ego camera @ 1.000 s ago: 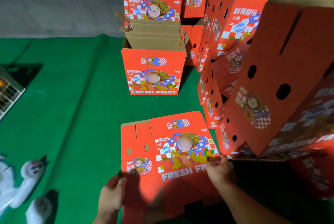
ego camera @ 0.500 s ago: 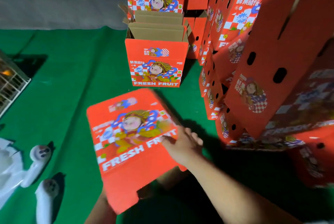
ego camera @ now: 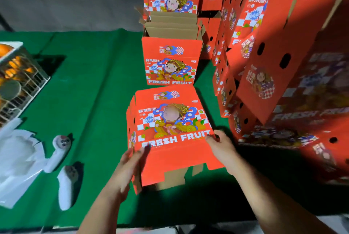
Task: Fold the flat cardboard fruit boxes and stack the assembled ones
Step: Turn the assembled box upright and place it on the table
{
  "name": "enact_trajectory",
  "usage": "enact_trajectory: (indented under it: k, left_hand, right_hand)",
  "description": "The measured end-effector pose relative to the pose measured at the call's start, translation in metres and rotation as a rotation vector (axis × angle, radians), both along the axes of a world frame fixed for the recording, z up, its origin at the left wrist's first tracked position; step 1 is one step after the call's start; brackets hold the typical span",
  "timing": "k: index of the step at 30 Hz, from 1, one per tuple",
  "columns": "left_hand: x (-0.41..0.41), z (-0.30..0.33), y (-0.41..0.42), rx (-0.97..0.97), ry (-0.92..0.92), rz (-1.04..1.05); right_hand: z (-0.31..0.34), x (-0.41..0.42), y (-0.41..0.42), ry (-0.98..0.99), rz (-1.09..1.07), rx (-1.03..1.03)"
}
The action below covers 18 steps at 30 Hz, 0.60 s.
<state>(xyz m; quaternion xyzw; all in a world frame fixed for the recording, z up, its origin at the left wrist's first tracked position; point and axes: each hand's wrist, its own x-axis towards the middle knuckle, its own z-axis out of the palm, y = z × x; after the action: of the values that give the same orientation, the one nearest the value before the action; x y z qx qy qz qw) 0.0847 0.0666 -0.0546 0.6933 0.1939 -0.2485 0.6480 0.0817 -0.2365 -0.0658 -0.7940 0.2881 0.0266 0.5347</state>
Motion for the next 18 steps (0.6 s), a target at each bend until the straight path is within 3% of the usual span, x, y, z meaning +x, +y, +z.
enact_trajectory:
  k: [2,4,8,10,12,14,16,18]
  left_hand:
    - [-0.012,-0.010,0.000,0.129,-0.004,-0.095]
    - [-0.020,-0.016,-0.002,0.099,-0.039,-0.093]
    - [-0.017,0.000,-0.008,-0.096,-0.176,0.171]
    - [-0.018,0.004,-0.008,-0.100,-0.251,0.289]
    - [-0.024,-0.008,-0.004,0.155,-0.272,0.338]
    - [-0.037,-0.028,-0.007,0.331,-0.101,0.325]
    - [-0.050,-0.052,-0.016,0.328,0.012,0.141]
    - [-0.058,-0.068,-0.025,0.495,0.069,-0.022]
  right_hand:
    - [-0.002,-0.009,-0.005,0.050,0.052,-0.081]
    - [0.000,-0.015,-0.011,0.088,0.083,-0.136]
    - [0.010,-0.015,-0.032,0.057,0.129,-0.247]
    - [0.006,-0.018,-0.047,0.003,0.099,-0.295]
    - [-0.010,-0.030,-0.063,0.046,0.086,-0.332]
    - [-0.034,-0.052,-0.076,0.195,0.143,-0.339]
    - [-0.058,-0.080,-0.081,0.329,0.255,-0.355]
    - [-0.075,-0.104,-0.081,0.427,0.390,-0.406]
